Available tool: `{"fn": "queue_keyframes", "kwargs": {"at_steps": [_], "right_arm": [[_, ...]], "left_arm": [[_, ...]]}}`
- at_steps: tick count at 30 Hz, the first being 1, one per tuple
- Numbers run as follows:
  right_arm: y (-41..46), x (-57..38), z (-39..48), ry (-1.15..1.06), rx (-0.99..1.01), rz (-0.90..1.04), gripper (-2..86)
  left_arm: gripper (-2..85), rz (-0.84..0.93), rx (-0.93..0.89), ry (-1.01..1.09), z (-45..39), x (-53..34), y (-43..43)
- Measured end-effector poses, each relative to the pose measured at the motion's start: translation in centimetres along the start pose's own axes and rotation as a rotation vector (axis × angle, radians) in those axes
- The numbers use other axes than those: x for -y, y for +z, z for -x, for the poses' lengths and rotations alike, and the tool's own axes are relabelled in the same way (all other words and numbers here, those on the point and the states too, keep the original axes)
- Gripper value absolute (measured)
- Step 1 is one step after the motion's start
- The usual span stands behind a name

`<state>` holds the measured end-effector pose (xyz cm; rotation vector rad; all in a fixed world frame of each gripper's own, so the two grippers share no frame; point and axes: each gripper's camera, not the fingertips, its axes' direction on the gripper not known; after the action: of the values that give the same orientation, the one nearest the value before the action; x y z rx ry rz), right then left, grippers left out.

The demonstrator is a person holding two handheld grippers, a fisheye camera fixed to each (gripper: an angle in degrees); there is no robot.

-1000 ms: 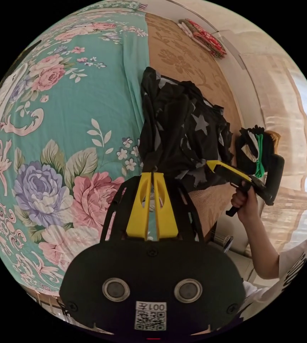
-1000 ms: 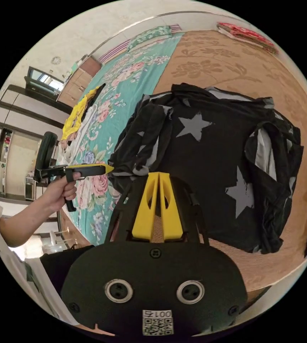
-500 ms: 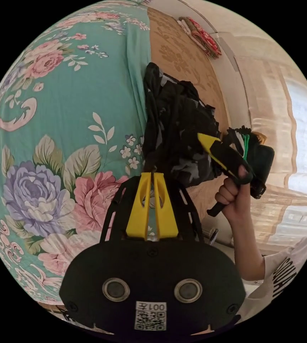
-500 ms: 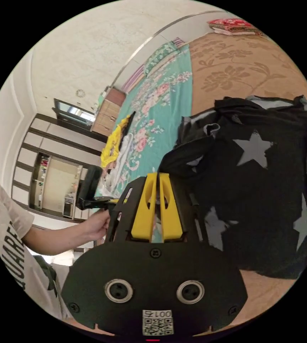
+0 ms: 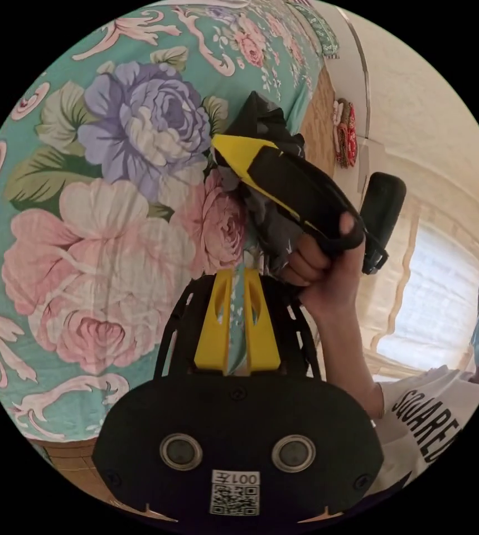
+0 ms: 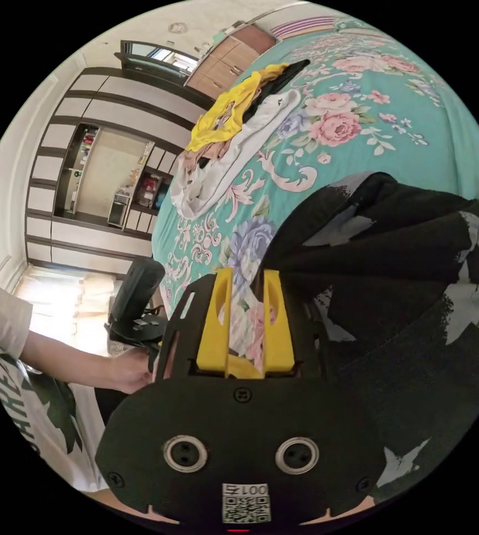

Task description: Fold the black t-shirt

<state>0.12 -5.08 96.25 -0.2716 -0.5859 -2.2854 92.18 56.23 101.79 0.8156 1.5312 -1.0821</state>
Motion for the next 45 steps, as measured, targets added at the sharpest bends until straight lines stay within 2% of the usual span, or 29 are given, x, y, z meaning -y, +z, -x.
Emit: {"fn": "queue_keyframes", "kwargs": {"at_steps": [4, 7, 9, 10, 11, 12, 13, 15, 18, 22, 24, 26, 31, 32, 35, 37, 39, 43, 45], "right_arm": [[-2.8, -2.9, 2.1, -0.041, 0.039, -0.1, 10.3], [-7.0, -7.2, 4.2, -0.017, -0.041, -0.249, 8.1], [-10.0, -11.4, 4.8, 0.07, -0.23, -0.333, 6.0], [-10.7, -12.4, 4.9, 0.098, -0.294, -0.345, 5.6], [-12.2, -14.5, 5.0, 0.153, -0.447, -0.355, 5.0], [-13.6, -16.5, 4.8, 0.211, -0.62, -0.34, 4.6], [-14.3, -17.4, 4.6, 0.238, -0.706, -0.323, 4.7], [-17.2, -20.4, 2.7, 0.336, -0.979, -0.252, 5.7], [-21.2, -23.2, -1.4, 0.428, -1.135, -0.268, 9.1], [-24.5, -24.2, -7.6, 0.451, -1.085, -0.272, 12.3], [-25.9, -24.3, -10.9, 0.435, -0.939, -0.307, 13.1], [-26.7, -24.3, -12.8, 0.401, -0.846, -0.331, 13.3], [-27.7, -23.5, -16.3, 0.336, -0.74, -0.284, 13.2], [-27.7, -23.3, -17.2, 0.347, -0.713, -0.264, 13.3], [-27.6, -22.9, -18.8, 0.396, -0.67, -0.245, 12.5], [-28.0, -22.9, -19.1, 0.436, -0.68, -0.253, 10.8], [-28.5, -23.0, -19.1, 0.421, -0.666, -0.265, 4.8], [-29.7, -23.6, -19.6, 0.389, -0.627, -0.268, 2.8], [-32.3, -25.4, -19.8, 0.408, -0.573, -0.335, 2.3]], "left_arm": [[-0.5, -0.04, 0.09, 0.039, 0.2, 0.1, 1.5], [-0.7, -0.063, 0.181, 0.197, -1.4, 2.2, 2.9], [-1.2, -0.042, 0.274, 0.303, -2.3, 3.9, 4.5], [-1.1, -0.02, 0.394, 0.321, -2.3, 5.0, 5.6], [-1.0, -0.014, 0.506, 0.256, -1.5, 5.8, 6.5], [-1.0, -0.006, 0.494, 0.23, -1.0, 6.1, 6.8], [-0.9, -0.04, 0.429, 0.167, -0.2, 6.0, 6.8], [-0.9, -0.117, 0.405, 0.179, -0.9, 4.6, 6.9], [-0.6, -0.103, 0.477, 0.357, -5.4, 1.6, 10.6], [2.7, 0.093, 0.457, 0.804, -13.6, -3.2, 25.1], [4.3, 0.188, 0.463, 0.993, -16.5, -5.9, 33.0], [7.6, 0.233, 0.603, 1.133, -18.5, -9.0, 42.5], [11.4, 0.294, 0.769, 1.178, -19.6, -12.1, 54.3], [11.7, 0.299, 0.846, 1.194, -19.4, -12.7, 56.2], [10.8, 0.34, 0.987, 1.214, -18.1, -13.3, 59.8], [9.3, 0.355, 1.017, 1.197, -17.2, -13.1, 60.9], [6.9, 0.36, 1.026, 1.181, -16.6, -12.7, 61.5], [1.7, 0.357, 0.934, 1.068, -16.6, -10.7, 60.5], [1.1, 0.342, 0.85, 0.995, -16.9, -9.7, 59.3]]}}
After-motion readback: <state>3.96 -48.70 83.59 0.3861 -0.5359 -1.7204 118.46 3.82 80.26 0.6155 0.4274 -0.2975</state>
